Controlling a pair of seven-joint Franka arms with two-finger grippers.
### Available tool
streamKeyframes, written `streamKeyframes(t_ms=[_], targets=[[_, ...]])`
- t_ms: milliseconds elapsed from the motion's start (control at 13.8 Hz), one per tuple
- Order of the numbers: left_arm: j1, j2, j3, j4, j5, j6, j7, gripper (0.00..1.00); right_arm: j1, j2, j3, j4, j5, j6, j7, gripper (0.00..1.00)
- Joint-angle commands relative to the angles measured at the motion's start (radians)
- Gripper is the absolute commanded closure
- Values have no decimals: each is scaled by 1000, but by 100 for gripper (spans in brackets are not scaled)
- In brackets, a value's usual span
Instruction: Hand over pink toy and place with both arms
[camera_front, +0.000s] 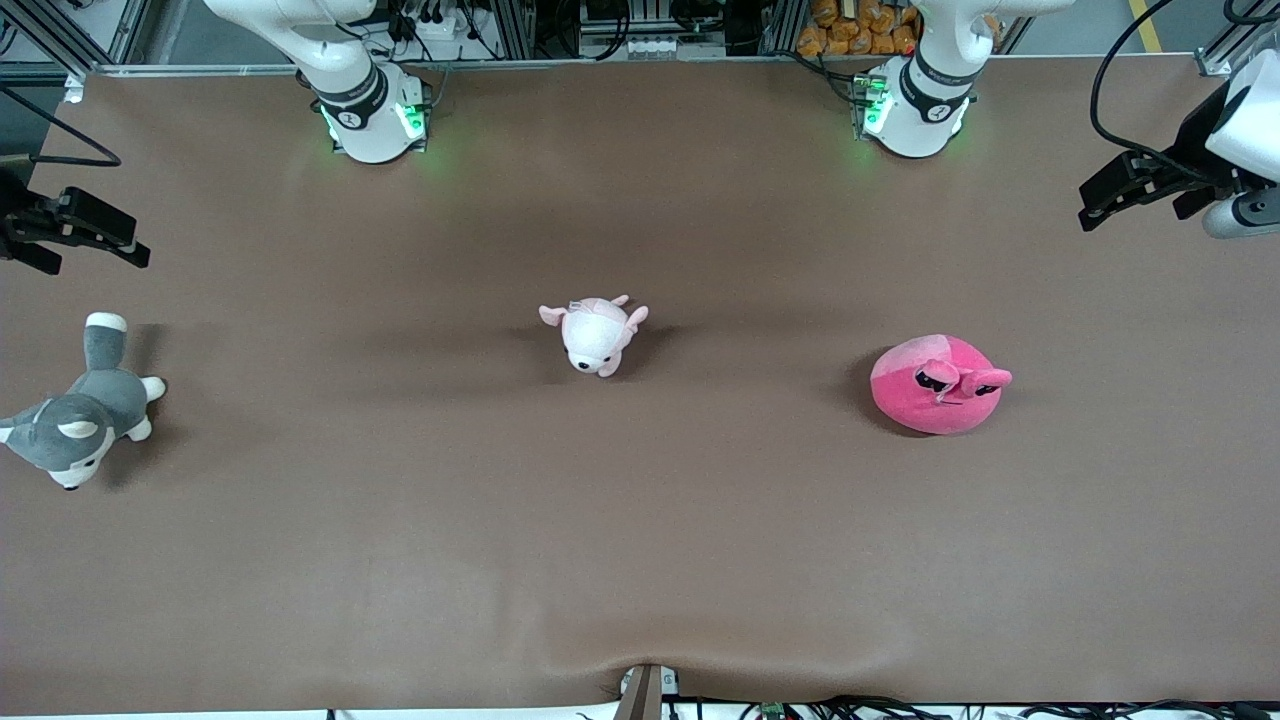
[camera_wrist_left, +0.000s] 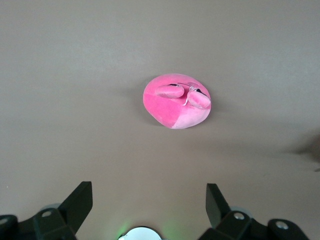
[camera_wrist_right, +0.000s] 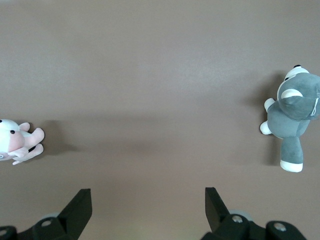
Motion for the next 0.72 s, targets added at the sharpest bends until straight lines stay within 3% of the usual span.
streamKeyframes(t_ms=[0,652], targets=[[10,14,-2,31,5,-24,24,0,5,-25,2,-17,-12,-4,16,0],[10,22,0,36,3,-24,27,0,5,-25,3,-17,-12,-4,16,0]])
